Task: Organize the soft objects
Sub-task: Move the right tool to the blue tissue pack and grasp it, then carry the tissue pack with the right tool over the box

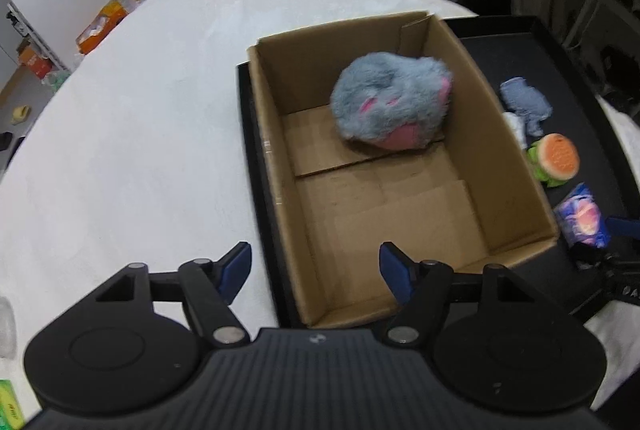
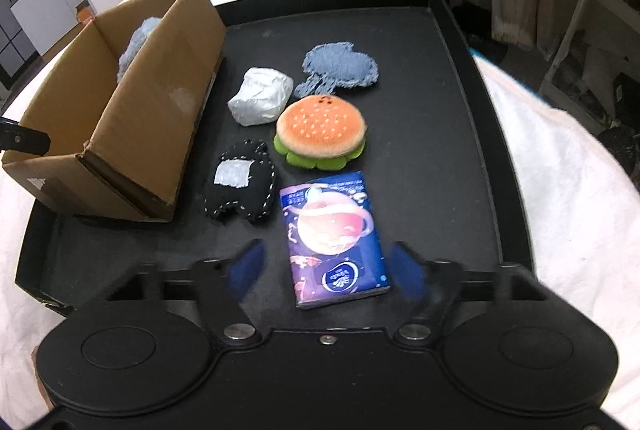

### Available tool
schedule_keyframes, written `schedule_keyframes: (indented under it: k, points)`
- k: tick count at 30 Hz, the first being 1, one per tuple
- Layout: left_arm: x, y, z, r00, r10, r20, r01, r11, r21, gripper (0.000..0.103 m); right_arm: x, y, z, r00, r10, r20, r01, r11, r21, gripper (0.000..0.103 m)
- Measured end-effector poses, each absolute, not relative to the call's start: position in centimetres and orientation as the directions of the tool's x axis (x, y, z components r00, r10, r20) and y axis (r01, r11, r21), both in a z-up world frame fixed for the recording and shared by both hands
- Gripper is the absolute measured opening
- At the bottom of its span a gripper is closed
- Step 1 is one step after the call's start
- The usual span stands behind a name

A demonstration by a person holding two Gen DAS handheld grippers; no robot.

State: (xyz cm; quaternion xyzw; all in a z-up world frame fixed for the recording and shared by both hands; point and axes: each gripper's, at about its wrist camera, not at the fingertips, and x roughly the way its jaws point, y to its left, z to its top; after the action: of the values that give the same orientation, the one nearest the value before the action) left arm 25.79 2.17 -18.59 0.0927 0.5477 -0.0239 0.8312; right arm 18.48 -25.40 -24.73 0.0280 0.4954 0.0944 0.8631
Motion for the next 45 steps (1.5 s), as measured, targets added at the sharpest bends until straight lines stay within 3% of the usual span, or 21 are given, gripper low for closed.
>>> schedule_keyframes:
  k: [2, 7, 12, 45]
  points:
    - [25.8, 2.5, -18.6, 0.406, 0.055, -0.912, 0.126, 0.985, 0.116, 0.065, 18.4, -25.5, -24.9, 0.491, 0.191, -0.850, -0.132, 0.981, 0.144, 0.050]
    - [25.6, 2.7, -19.0, 0.416, 0.044, -0.908, 0.107, 0.990, 0.097, 0.025, 17.9, -25.8, -24.5, 0.511, 0.170, -0.843, -0.116, 0.985, 0.128, 0.048]
    - [25.2, 2.8, -19.1, 0.432, 0.066, -0.899, 0.095, 0.988, 0.118, 0.010, 17.9, -26.2, -23.1, 0.531, 0.156, -0.833, -0.109, 0.987, 0.115, 0.048]
    - [26.0, 4.9, -19.0, 0.403, -0.046, -0.914, 0.123, 0.992, 0.004, 0.010, 24.1, -17.3, -14.3, 0.521, 0.142, -0.842, -0.565, 0.796, -0.215, 0.048]
